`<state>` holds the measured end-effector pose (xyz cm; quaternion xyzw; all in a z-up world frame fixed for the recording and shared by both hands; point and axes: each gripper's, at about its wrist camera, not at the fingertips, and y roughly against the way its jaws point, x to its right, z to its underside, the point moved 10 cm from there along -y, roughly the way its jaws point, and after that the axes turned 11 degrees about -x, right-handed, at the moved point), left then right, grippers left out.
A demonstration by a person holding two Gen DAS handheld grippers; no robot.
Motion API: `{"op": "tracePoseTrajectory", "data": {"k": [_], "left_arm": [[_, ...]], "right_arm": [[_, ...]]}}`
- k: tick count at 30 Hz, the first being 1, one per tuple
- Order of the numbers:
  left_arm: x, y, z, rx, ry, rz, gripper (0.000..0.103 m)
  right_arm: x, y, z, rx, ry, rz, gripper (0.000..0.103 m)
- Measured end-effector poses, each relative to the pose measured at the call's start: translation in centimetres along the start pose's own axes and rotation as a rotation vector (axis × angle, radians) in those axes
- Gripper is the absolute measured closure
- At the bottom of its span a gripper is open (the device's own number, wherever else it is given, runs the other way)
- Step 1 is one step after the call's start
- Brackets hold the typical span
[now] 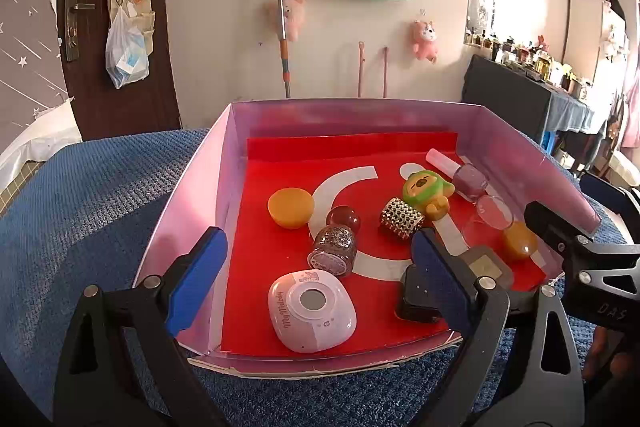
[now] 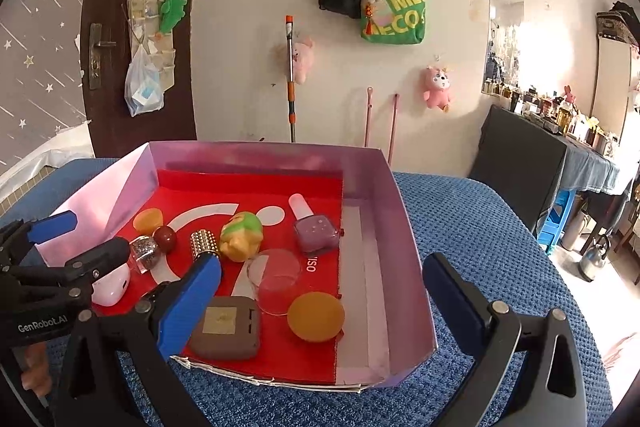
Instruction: Organize rigid objects
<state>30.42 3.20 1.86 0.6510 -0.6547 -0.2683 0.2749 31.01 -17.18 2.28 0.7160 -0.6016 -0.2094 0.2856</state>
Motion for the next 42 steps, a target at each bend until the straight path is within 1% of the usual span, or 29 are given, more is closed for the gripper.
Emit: {"op": "tracePoseTrajectory", "data": {"k": [6,42], "left_arm": [[0.13,-0.29,0.17,-0.013,-0.005,0.002,0.008],[0.12,-0.22,0.2,-0.01,-0.005,-0.004,0.008]], "right_arm": [[0.1,-0.15,0.02,-0.005,-0.005,0.007,0.0],[0.16,-0.41,0.05,-0.016,0.004,0.024,0.0]]}}
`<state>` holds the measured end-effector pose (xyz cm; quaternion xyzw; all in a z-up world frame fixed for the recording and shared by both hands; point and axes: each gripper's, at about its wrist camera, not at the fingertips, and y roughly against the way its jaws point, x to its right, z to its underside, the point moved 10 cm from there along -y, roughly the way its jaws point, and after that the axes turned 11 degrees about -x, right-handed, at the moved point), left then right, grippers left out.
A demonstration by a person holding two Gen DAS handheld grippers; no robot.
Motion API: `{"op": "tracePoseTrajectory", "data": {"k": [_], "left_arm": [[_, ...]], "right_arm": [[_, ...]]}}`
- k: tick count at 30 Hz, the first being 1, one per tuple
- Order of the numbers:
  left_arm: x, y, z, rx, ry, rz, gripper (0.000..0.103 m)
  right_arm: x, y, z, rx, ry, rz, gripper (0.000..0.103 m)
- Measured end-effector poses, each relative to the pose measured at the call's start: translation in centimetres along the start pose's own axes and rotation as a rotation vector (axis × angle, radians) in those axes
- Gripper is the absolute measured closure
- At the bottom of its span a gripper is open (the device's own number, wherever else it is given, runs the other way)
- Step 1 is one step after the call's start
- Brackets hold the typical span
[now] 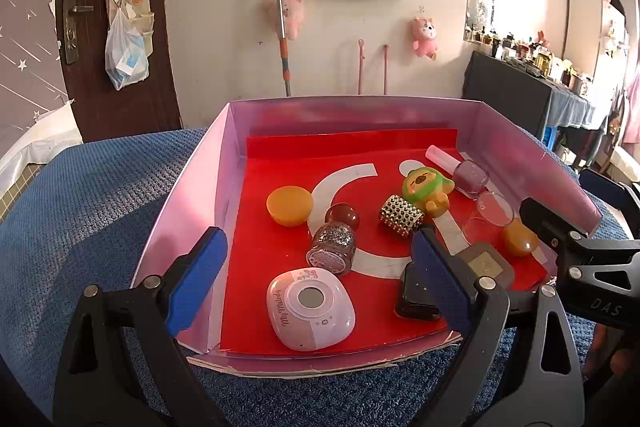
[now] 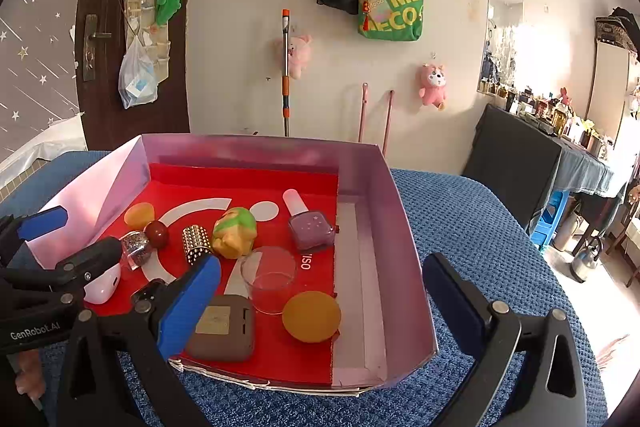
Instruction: Organize rigid objects
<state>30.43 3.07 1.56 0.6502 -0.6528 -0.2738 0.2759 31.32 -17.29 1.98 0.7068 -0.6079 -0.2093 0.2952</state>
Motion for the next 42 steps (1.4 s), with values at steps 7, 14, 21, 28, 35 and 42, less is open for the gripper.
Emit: {"op": "tracePoseTrajectory", "data": {"k": [7,14,21,28,35,42], "left_arm": [[0.01,0.0,0.01,0.0,0.0,0.0,0.008],[0.03,-0.01,0.04,0.0,-0.001,-0.001,0.008],[0.05,-0.01,0.05,0.001,-0.001,-0.001,0.008],[0.05,-0.01,0.06,0.002,-0.001,-0.002,0.008],[0.08,-0.03,0.08,0.001,-0.001,-0.002,0.008],[0.1,-0.04,0.1,0.002,-0.002,-0.003,0.008]], "right_arm": [[-0.13,-0.02,0.13,0.002,0.016,0.002,0.0],[-0.13,0.04,0.13,0.001,0.013,0.003,0.0],[-0.06,0.14,0.16,0.001,0.014,0.003,0.0],[-0.13,0.11,0.11,0.002,0.013,0.004,0.0],[-0.11,0.14,0.11,0.002,0.014,0.004,0.0],[-0.09,0.16,0.11,0.002,0.014,0.004,0.0]]}}
